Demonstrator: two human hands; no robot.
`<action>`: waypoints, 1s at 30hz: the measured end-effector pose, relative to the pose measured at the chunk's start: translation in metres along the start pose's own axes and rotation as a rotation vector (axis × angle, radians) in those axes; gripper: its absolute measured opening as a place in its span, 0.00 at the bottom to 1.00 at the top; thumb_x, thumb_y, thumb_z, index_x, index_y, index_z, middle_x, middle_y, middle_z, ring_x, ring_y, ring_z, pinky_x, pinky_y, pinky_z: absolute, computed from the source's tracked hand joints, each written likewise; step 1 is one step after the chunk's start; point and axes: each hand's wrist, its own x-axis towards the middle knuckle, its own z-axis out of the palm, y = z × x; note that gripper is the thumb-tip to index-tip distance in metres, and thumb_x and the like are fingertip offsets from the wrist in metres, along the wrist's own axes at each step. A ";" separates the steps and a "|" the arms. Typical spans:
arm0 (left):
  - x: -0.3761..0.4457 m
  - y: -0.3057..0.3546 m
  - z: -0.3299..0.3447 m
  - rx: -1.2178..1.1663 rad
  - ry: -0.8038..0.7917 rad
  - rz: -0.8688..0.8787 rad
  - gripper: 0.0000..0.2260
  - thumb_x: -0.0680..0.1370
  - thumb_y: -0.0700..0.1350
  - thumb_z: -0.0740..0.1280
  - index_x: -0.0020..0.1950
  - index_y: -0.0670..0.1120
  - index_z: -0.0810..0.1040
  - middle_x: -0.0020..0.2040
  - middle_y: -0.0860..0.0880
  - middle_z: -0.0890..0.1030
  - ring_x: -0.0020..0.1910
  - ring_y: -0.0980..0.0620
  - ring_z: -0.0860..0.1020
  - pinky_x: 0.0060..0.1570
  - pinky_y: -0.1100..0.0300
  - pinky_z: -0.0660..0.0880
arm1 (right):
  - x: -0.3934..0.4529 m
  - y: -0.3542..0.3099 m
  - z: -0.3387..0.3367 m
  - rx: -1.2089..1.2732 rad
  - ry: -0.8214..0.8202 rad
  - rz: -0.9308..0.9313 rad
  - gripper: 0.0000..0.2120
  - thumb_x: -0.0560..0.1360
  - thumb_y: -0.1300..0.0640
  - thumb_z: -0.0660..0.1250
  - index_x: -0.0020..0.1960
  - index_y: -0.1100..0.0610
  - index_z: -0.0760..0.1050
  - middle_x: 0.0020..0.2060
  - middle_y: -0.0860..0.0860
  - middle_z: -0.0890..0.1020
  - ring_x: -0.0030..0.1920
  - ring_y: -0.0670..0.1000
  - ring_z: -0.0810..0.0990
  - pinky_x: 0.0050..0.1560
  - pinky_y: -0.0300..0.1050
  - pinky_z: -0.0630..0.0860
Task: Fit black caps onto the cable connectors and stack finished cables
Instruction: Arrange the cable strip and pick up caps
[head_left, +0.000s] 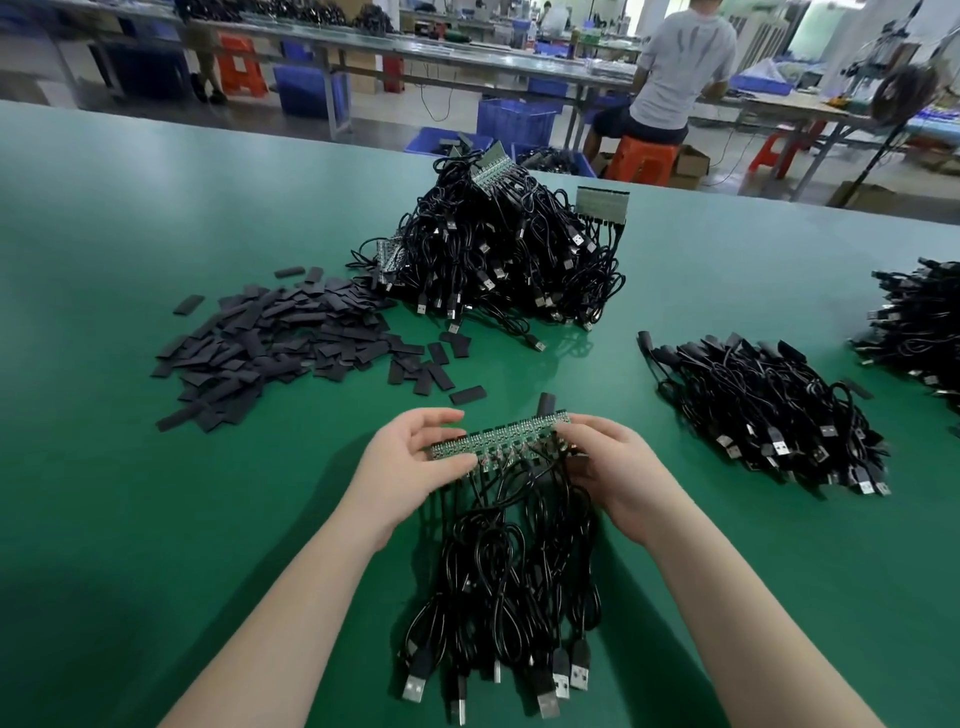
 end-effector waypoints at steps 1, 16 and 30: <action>0.001 0.000 0.000 0.014 0.006 0.007 0.19 0.70 0.41 0.77 0.56 0.57 0.79 0.51 0.61 0.83 0.52 0.70 0.78 0.52 0.70 0.69 | 0.002 0.002 -0.001 -0.082 0.066 -0.068 0.03 0.78 0.55 0.70 0.47 0.52 0.82 0.44 0.54 0.86 0.39 0.50 0.81 0.43 0.45 0.81; 0.000 -0.010 0.015 0.646 0.083 0.287 0.15 0.77 0.38 0.62 0.56 0.52 0.83 0.55 0.58 0.81 0.57 0.60 0.75 0.56 0.68 0.68 | 0.047 -0.023 0.005 -0.684 0.047 0.124 0.13 0.69 0.52 0.78 0.44 0.61 0.82 0.37 0.56 0.81 0.36 0.53 0.75 0.32 0.41 0.71; 0.004 -0.014 0.012 0.658 0.049 0.288 0.15 0.78 0.39 0.62 0.58 0.53 0.83 0.56 0.58 0.82 0.60 0.58 0.75 0.61 0.62 0.70 | 0.033 -0.018 0.003 -0.370 0.111 0.065 0.07 0.76 0.55 0.71 0.46 0.58 0.76 0.41 0.54 0.81 0.34 0.50 0.79 0.33 0.41 0.74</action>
